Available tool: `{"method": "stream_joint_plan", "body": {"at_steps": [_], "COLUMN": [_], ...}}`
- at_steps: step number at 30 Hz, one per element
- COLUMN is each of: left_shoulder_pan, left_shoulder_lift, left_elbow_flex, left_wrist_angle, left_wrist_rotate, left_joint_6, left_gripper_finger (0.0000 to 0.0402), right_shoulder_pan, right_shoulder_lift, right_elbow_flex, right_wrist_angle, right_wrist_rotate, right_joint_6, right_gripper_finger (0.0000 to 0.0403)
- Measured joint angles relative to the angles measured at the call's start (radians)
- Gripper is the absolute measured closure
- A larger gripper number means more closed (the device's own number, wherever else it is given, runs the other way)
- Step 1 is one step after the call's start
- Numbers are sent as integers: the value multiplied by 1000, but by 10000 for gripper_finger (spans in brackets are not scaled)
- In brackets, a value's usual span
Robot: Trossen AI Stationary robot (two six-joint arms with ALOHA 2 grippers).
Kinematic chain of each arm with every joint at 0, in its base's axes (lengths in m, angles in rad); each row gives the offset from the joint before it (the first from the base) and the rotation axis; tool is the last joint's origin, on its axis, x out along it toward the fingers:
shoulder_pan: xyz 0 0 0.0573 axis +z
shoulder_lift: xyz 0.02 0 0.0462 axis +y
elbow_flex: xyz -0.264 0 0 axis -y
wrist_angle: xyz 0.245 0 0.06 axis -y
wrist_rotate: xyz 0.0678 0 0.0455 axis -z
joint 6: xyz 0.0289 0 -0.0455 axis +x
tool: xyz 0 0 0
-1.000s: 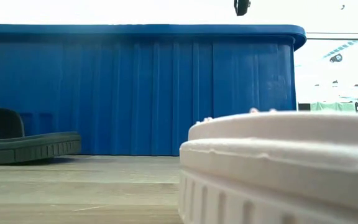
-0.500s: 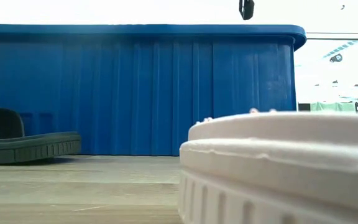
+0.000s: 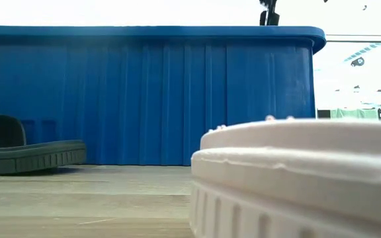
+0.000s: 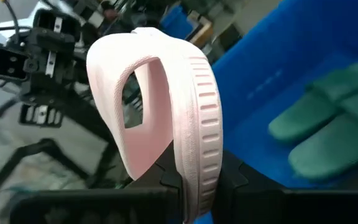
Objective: Pick and place slides into bin
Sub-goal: Put the left pink slide into the blue bin
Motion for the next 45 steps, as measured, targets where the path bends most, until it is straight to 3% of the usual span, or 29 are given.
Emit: {"method": "stream_joint_plan", "body": {"at_steps": [4,9,14,23,27,32,37,42,45], "left_shoulder_pan": [-5,-5,3,19,24,34,88,129,164], "left_shoulder_lift": [7,46,107,180,184,184,183,185,214], "left_elbow_flex": [9,38,55,49,61,131,262,415,517], "left_wrist_angle": [0,0,-1,-2,-1,-17,-156,-489,-790], "left_wrist_rotate": [-1,-59,-111,-130,-121,-57,32,310,368], "left_joint_6": [65,265,474,463,329,434,244,41,-69], "left_gripper_finger": [198,198,198,198,198,198,198,198,198], "right_shoulder_pan": [-75,-138,-142,-141,-141,-142,-141,-139,-139], "right_shoulder_lift": [45,127,205,295,299,294,283,279,279], "right_elbow_flex": [0,11,57,130,131,131,131,131,131], "right_wrist_angle": [3,-5,-9,-14,-36,-135,-167,-168,-169], "right_wrist_rotate": [-183,-423,-500,-585,-589,-589,-586,-582,-582], "right_joint_6": [28,84,100,126,112,46,15,16,17], "right_gripper_finger": [374,374,374,374,374,375,375,375,375]}}
